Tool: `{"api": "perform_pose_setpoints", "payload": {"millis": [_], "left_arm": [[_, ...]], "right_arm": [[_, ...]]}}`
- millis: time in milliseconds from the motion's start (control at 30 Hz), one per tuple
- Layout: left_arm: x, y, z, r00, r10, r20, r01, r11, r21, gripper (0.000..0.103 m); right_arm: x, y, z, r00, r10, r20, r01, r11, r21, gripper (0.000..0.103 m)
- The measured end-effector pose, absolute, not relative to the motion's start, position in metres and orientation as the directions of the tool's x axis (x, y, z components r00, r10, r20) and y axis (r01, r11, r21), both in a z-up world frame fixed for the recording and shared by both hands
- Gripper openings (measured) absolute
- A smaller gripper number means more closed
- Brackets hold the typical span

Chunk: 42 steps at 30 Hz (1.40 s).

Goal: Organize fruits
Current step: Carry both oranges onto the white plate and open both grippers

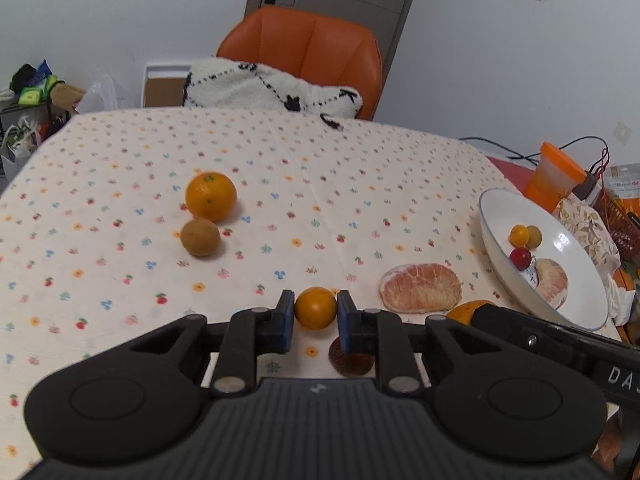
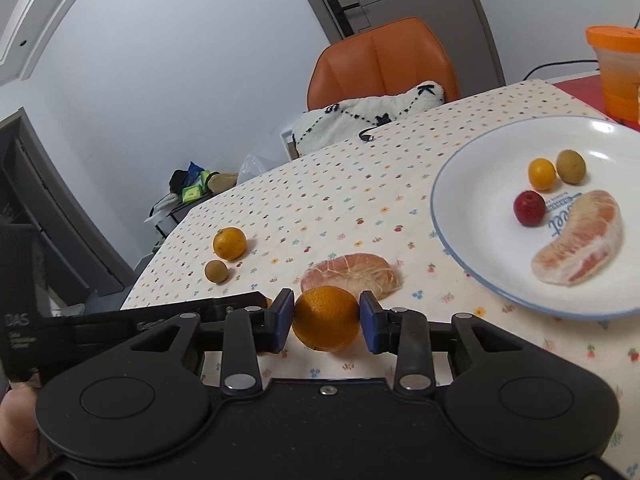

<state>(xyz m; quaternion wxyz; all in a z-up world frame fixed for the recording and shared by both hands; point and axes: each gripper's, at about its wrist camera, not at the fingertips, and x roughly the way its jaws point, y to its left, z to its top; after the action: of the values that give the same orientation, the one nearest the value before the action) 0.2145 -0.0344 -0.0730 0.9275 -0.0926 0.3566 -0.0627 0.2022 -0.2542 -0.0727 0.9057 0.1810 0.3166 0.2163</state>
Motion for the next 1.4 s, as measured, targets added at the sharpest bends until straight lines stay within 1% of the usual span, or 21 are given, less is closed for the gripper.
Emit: {"api": "perform_pose_setpoints", "payload": {"millis": [233, 600, 1400], "left_arm": [[0.200, -0.034, -0.053, 0.763, -0.194, -0.617, 0.065, 0.972, -0.225, 0.020], [0.190, -0.065, -0.034, 0.787, -0.227, -0.573, 0.125, 0.969, -0.213, 0.020], [0.182, -0.137, -0.024, 0.778, -0.296, -0.554, 0.236, 0.955, -0.179, 0.020]], "right_arm": [[0.197, -0.260, -0.066, 0.731, 0.494, -0.471, -0.270, 0.843, 0.466, 0.034], [0.185, -0.281, -0.050, 0.787, 0.456, -0.416, -0.246, 0.850, 0.466, 0.034], [0.158, -0.358, -0.045, 0.861, 0.361, -0.357, -0.156, 0.857, 0.491, 0.034]]}}
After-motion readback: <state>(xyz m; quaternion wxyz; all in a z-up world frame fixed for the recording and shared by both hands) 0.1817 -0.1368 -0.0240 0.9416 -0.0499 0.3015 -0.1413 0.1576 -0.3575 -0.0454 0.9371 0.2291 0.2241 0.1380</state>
